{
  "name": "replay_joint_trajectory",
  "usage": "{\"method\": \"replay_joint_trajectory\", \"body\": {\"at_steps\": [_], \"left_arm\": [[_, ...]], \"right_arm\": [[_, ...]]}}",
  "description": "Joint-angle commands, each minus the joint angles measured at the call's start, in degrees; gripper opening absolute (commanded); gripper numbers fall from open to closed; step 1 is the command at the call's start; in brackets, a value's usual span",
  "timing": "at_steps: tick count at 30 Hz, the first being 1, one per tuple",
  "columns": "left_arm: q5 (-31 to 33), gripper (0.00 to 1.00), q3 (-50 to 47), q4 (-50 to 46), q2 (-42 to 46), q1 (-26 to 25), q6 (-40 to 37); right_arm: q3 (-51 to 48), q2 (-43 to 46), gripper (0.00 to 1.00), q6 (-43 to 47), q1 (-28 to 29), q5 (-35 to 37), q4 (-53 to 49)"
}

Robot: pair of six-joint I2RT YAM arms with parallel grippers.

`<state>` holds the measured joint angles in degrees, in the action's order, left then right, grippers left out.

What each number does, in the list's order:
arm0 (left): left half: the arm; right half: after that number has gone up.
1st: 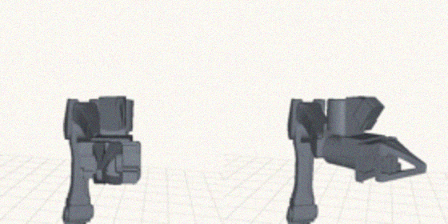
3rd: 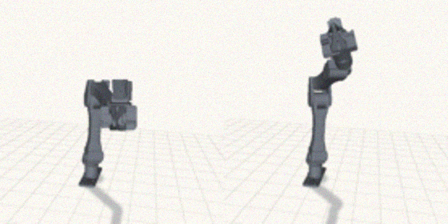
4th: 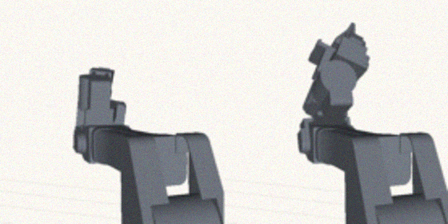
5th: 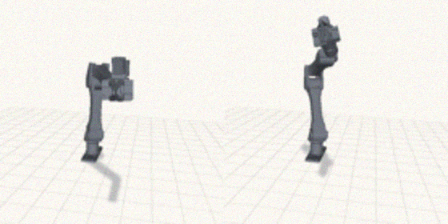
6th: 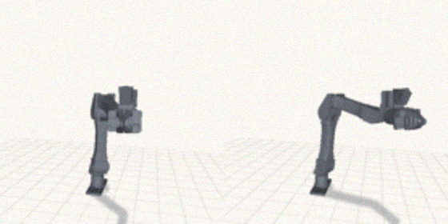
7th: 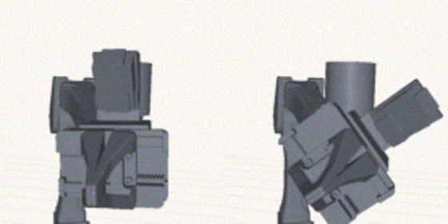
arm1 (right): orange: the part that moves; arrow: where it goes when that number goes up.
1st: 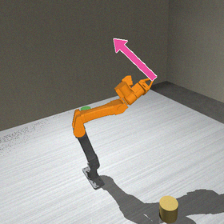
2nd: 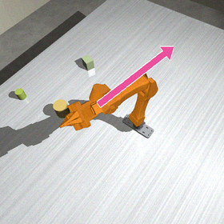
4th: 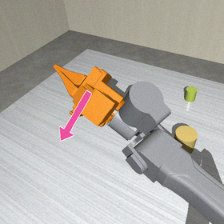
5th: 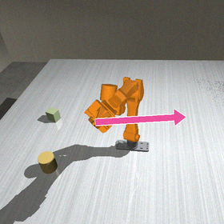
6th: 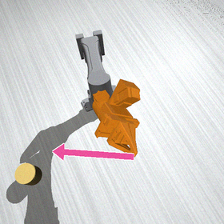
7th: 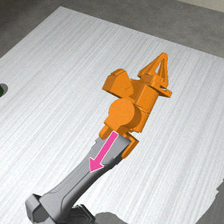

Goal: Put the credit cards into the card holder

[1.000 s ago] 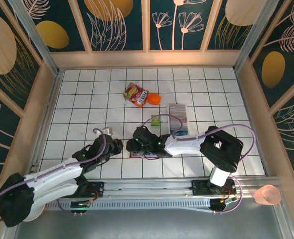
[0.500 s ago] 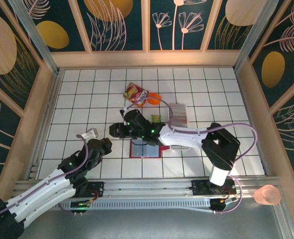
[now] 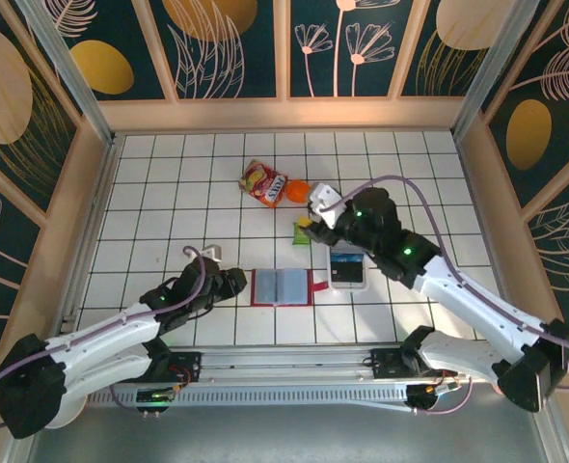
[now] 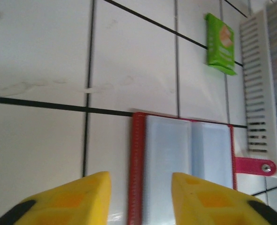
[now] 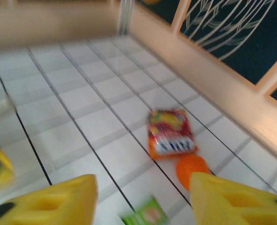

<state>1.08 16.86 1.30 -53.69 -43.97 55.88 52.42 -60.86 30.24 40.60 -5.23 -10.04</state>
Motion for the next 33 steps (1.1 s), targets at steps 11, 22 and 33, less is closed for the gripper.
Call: {"method": "replay_joint_trajectory", "body": {"at_steps": [11,22,33], "left_arm": [[-4.63,0.52,-0.49,5.97,-1.92,-0.39,-2.05],[-4.60,0.54,-1.92,5.55,-0.86,-0.42,-2.27],[-4.70,0.53,-2.05,5.91,-1.24,-0.39,-1.98]], "right_arm": [[-9.02,-10.16,0.85,43.84,-11.98,6.41,-9.23],[-12.28,-15.40,0.86,46.41,-10.72,12.32,-2.09],[-12.70,-16.95,0.87,46.40,-9.57,12.77,-1.08]]}}
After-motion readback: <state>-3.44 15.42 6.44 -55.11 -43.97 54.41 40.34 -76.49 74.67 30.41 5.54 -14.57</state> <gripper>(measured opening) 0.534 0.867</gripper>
